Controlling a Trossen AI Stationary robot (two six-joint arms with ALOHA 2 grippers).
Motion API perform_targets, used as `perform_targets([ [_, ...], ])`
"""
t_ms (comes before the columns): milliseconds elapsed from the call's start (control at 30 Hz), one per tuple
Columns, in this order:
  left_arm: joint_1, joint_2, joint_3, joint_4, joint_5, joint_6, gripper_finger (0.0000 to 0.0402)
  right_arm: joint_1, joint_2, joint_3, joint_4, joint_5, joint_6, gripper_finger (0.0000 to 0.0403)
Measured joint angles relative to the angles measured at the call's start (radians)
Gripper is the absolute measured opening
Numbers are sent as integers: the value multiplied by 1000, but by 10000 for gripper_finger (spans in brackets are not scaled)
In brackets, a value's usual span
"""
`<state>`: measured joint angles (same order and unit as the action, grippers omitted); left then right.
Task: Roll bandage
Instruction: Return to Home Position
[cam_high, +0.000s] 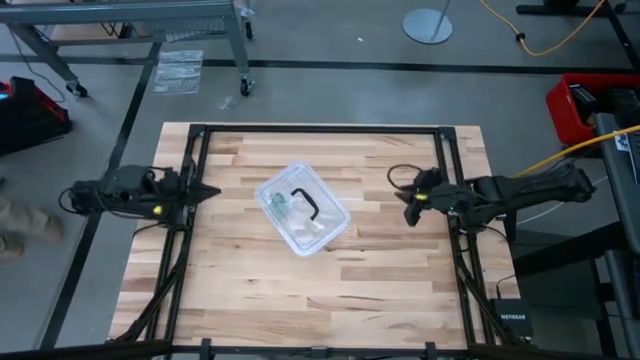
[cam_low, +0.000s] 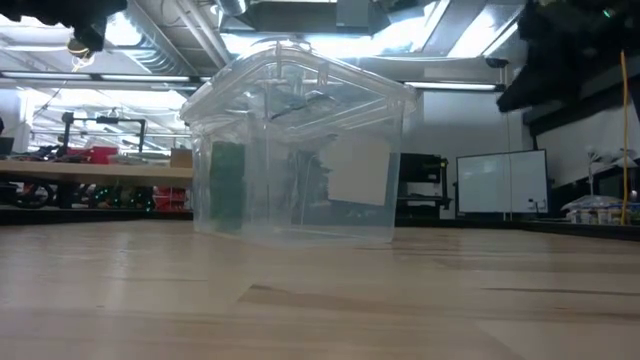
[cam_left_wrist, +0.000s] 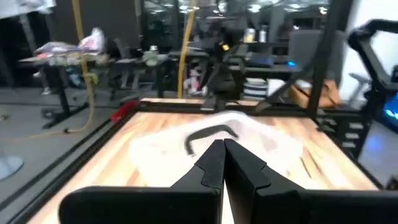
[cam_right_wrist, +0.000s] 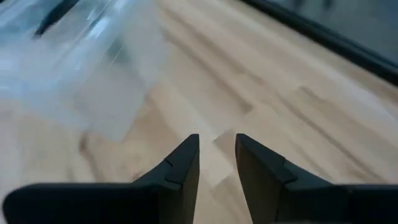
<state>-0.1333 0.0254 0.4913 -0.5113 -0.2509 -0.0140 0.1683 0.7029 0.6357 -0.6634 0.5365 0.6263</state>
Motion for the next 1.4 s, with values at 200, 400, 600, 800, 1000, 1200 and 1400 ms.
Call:
perform_targets([
  [200, 0, 0, -125, 96, 20, -17, 1, 8, -86, -209, 300, -200, -135, 108],
  [400, 0, 3, -328, 414, 21, 10, 1, 9, -86, -283, 395, -320, -210, 108],
  [600, 0, 1, -482, 636, 60, 92, 1, 8, -82, -332, 455, -351, -295, 108],
  [800, 0, 2, -481, 627, 72, 80, 1, 8, -82, -389, 559, -432, -335, 108],
  [1000, 2, 1, -481, 563, 72, 67, 1, 8, -82, -456, 621, -482, -346, 108],
  [1200, 2, 5, -481, 550, 73, 92, 1, 8, -82, -506, 631, -493, -346, 108],
  [1400, 2, 5, -481, 550, 73, 92, 1, 8, -82, -551, 664, -460, -347, 108],
])
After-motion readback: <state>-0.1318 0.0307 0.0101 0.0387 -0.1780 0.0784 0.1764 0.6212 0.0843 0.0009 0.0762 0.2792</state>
